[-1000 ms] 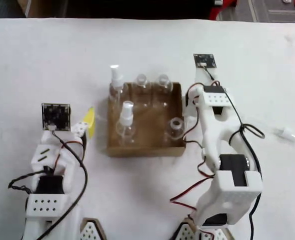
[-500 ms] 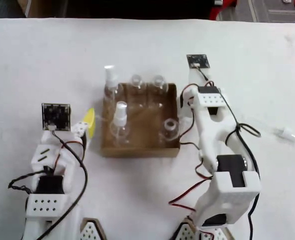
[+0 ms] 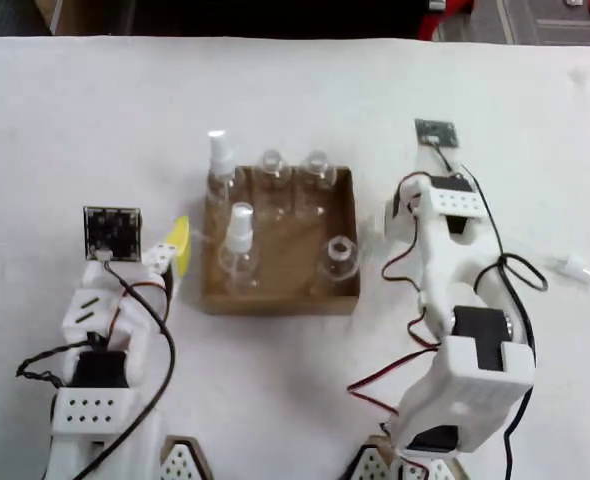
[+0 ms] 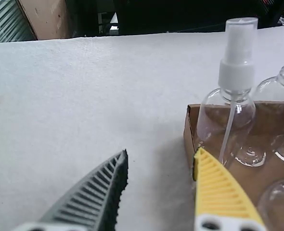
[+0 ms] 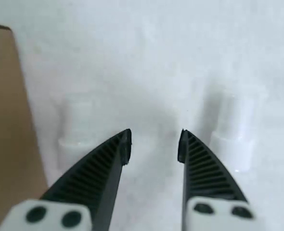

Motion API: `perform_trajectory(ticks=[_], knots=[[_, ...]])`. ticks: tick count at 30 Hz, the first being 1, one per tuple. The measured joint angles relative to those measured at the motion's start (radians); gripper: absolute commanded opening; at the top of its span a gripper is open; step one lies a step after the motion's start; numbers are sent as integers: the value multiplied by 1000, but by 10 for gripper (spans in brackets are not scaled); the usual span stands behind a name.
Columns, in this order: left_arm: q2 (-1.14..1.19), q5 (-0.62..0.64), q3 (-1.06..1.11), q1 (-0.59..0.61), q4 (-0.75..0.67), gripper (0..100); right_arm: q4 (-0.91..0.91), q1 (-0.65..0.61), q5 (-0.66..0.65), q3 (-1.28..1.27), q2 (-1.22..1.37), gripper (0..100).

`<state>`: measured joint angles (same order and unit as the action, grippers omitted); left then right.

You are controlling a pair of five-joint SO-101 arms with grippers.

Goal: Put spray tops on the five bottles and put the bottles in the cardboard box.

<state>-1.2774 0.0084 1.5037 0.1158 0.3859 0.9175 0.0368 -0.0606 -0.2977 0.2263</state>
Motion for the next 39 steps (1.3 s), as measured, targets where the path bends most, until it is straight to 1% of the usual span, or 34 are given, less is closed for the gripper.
perform_trajectory(ticks=[4, 7, 12, 17, 26, 34, 39], knots=[[0, 0, 0, 0, 0, 206, 54, 2, 0, -5, -72, 145], [0, 0, 0, 0, 0, 206, 58, -12, 0, -51, -163, 145], [0, 0, 0, 0, 0, 206, -61, -106, 0, -166, -227, 145], [0, 0, 0, 0, 0, 206, -124, -123, 3, -173, -213, 145], [0, 0, 0, 0, 0, 206, -137, -127, 5, -54, -26, 145], [0, 0, 0, 0, 0, 206, -121, -120, 5, -46, -12, 144], [0, 0, 0, 0, 0, 206, -121, -78, 5, -46, -12, 144]])
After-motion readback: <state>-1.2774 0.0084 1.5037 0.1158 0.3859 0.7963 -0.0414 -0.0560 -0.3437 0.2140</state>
